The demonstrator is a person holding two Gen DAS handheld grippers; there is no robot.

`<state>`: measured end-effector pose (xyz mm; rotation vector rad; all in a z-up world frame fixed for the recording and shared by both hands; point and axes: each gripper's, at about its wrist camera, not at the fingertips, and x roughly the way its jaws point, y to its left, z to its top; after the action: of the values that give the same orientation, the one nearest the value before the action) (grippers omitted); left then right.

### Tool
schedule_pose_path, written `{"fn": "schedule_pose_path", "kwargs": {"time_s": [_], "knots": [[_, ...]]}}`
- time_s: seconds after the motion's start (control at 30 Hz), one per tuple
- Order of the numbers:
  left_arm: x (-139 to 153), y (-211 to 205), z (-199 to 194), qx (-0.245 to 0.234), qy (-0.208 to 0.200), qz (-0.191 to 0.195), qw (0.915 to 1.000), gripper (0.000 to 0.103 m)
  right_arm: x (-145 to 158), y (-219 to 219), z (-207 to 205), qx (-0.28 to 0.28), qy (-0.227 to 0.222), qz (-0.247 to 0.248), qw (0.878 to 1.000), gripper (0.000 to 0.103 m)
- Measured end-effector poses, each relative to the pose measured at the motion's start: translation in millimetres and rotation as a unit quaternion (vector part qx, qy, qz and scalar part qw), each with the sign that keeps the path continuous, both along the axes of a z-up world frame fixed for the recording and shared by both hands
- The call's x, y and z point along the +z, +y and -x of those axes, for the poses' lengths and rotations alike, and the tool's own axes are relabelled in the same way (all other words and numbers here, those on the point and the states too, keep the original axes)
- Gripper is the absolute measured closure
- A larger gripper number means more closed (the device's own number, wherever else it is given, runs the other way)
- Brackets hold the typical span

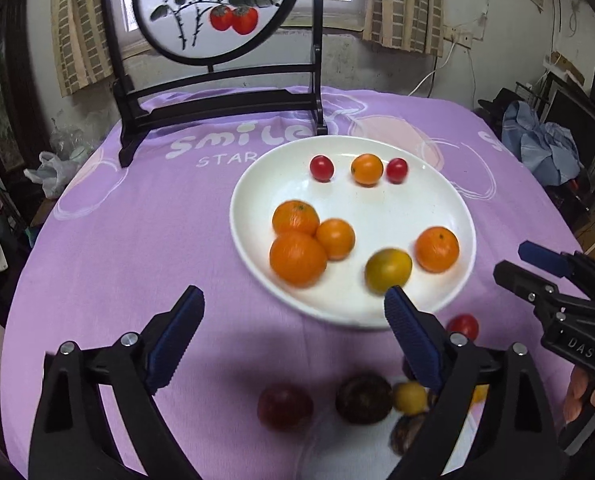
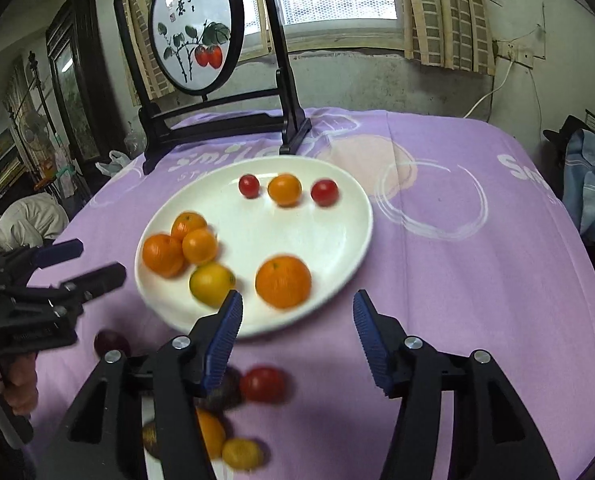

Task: Organize fruits
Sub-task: 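Drop both red cherry tomatoes onto the white plate and open both tools, then grasp a dark red plum with the left tool while the right tool grasps a small lemon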

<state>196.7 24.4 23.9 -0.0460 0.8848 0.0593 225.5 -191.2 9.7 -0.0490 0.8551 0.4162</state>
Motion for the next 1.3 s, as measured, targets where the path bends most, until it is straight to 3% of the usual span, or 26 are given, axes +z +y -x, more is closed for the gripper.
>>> {"fn": "schedule_pose_path", "kwargs": {"time_s": [0.27,0.5,0.8,0.9,1.07,1.17,1.23,1.3], "knots": [[-13,14,50,0.018,0.009,0.018,0.9996,0.013,-11,-11,59,0.013,0.002,0.029,0.999,0.037],[-31,18,69,0.024,0.021,0.005,0.9995,0.012,-19,-6,92,0.025,0.007,0.045,0.999,0.035],[-45,30,72,0.027,0.025,0.02,0.9991,0.012,-51,16,111,0.038,0.024,0.132,0.99,0.035],[-52,35,71,0.03,0.029,0.025,0.9988,0.012,-53,20,102,0.039,0.036,0.118,0.992,0.044],[-55,39,69,0.027,0.035,0.039,0.9983,0.012,-55,27,82,0.044,0.043,0.109,0.992,0.048],[-56,36,68,0.019,0.037,0.038,0.9984,0.012,-55,31,73,0.057,0.047,0.101,0.992,0.057],[-57,33,68,0.014,0.038,0.035,0.9986,0.012,-55,30,68,0.06,0.046,0.093,0.993,0.07],[-58,32,67,0.012,0.04,0.032,0.9986,0.012,-54,27,67,0.06,0.048,0.078,0.994,0.074]]}}
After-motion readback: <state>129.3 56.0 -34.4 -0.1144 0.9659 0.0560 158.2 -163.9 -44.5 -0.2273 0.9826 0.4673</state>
